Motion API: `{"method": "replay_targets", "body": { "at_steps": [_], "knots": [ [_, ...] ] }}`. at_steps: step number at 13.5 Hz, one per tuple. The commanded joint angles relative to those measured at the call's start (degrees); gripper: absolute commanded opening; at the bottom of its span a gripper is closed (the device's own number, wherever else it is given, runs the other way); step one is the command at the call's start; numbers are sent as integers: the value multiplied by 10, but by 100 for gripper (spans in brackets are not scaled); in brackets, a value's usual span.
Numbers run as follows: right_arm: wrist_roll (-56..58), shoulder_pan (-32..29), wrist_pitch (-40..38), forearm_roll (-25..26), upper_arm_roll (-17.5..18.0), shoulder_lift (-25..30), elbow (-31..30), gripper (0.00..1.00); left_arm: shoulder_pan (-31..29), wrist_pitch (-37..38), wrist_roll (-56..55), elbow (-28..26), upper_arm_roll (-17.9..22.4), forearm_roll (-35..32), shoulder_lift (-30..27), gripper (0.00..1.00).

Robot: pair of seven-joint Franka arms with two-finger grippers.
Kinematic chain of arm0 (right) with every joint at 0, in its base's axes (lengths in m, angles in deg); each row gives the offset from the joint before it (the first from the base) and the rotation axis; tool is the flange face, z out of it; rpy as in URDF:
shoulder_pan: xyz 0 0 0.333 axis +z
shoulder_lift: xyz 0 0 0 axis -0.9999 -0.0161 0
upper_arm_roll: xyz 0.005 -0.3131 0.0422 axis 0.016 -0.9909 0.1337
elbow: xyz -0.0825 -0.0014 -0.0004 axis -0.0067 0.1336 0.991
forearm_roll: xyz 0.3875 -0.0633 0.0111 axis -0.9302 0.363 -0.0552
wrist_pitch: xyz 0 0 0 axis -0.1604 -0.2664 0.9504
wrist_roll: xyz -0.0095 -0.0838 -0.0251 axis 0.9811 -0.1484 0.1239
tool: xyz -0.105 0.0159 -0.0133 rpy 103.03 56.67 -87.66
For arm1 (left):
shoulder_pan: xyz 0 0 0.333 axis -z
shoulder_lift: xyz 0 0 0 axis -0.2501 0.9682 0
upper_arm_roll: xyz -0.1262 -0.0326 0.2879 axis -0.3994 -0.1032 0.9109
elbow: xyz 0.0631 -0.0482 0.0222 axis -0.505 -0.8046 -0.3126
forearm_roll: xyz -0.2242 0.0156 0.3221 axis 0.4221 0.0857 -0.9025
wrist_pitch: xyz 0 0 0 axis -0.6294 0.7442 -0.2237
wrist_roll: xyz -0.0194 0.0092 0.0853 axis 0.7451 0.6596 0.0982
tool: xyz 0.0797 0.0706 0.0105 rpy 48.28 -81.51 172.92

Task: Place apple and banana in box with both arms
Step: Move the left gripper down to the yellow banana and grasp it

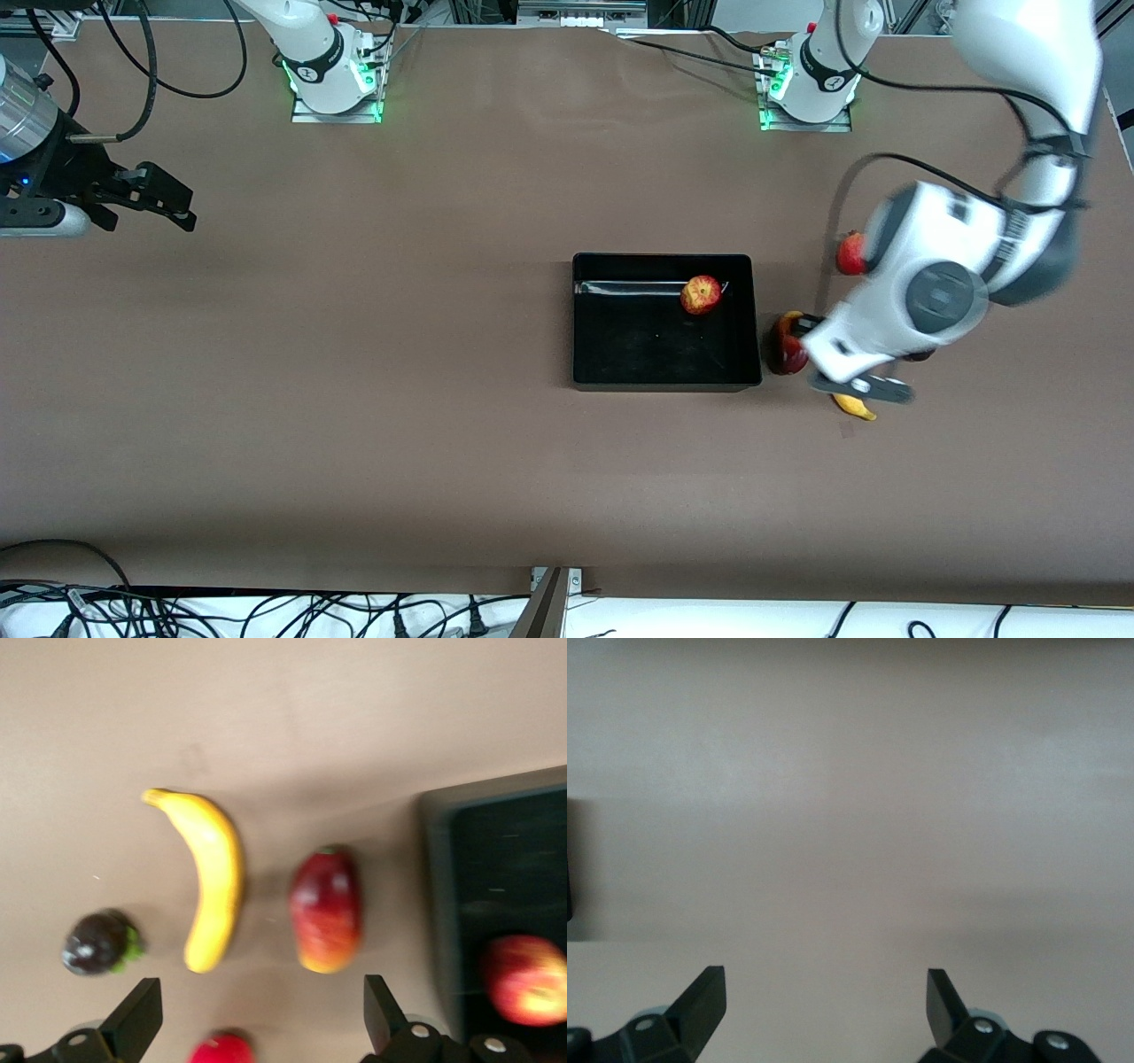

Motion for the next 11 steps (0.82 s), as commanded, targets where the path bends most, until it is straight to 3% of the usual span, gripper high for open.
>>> {"method": "replay_targets", "body": {
  "at_steps": [1,4,7,10,11],
  "knots": [
    [-7,-2,-3,4,5,-4,11,100,-24,-72,48,-50,-8,-18,23,100],
    [-8,-2,-4,4,5,-4,11,100,-62,-194,95,-123,-7,-19,29,100],
    [-8,-2,-3,4,5,-4,11,100,-84,-247,125,-148,-7,-22,48,100],
    [-8,-2,-4,4,4,-4,11,100,-97,-310,119,-190,-7,-21,52,61],
    [-8,-3,-4,4,4,-4,11,100,-98,-327,119,-200,-6,-21,55,55]
  ]
}}
